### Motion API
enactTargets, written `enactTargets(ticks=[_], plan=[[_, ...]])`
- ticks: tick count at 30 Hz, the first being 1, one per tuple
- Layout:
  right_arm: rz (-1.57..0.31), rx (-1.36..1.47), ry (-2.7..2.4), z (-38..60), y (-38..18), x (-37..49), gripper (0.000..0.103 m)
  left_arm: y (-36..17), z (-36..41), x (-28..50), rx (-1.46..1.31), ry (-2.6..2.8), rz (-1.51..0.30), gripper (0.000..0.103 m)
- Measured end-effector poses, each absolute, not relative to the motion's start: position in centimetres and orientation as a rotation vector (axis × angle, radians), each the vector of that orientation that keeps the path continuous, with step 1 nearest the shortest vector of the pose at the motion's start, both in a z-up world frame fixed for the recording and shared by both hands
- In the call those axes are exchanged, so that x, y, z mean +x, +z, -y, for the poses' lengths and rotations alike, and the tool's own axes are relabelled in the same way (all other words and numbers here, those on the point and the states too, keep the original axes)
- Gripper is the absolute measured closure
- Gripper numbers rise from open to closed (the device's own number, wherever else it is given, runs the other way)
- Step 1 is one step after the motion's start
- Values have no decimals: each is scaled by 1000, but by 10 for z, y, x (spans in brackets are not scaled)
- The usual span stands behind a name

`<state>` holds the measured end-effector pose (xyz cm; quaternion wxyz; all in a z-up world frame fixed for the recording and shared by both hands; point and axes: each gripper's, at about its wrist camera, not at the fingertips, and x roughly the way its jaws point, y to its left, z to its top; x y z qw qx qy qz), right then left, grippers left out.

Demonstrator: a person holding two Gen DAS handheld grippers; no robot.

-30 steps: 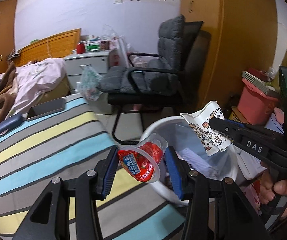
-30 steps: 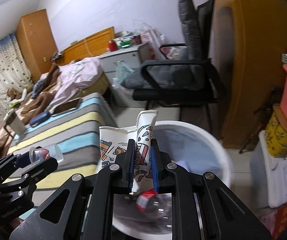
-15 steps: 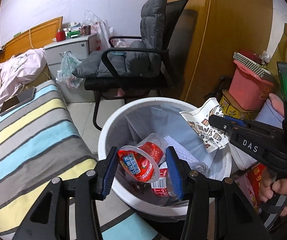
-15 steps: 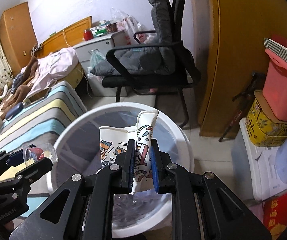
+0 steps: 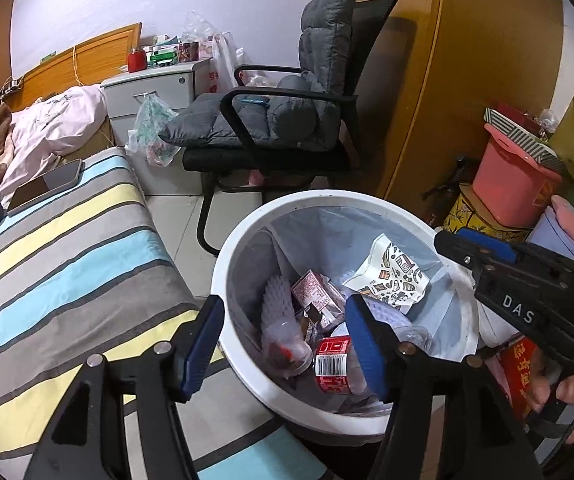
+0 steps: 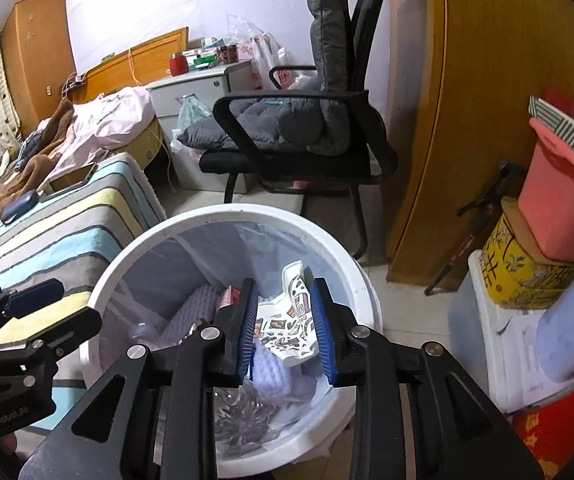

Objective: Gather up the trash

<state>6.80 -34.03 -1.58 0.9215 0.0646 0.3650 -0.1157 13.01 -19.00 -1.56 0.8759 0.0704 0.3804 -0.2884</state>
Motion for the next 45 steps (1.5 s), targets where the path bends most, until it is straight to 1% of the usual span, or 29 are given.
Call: enactTargets(ticks=[9,21,23,25,45], plan=[[-693,95,-243,324,-1,53,72,-5,176,113,142,-534,-745,34],[-604,74,-274,295,8,17,71,5,145,77,126,-441,-659,33],[-591,65,-275,290,8,11,67,6,140,71,119,-432,-647,33],[-580,66,-274,287,8,5,66,6,136,65,119,-414,-634,33],[-516,79,-305,264,3,-32,66,5,124,22,120,-396,-563,33]])
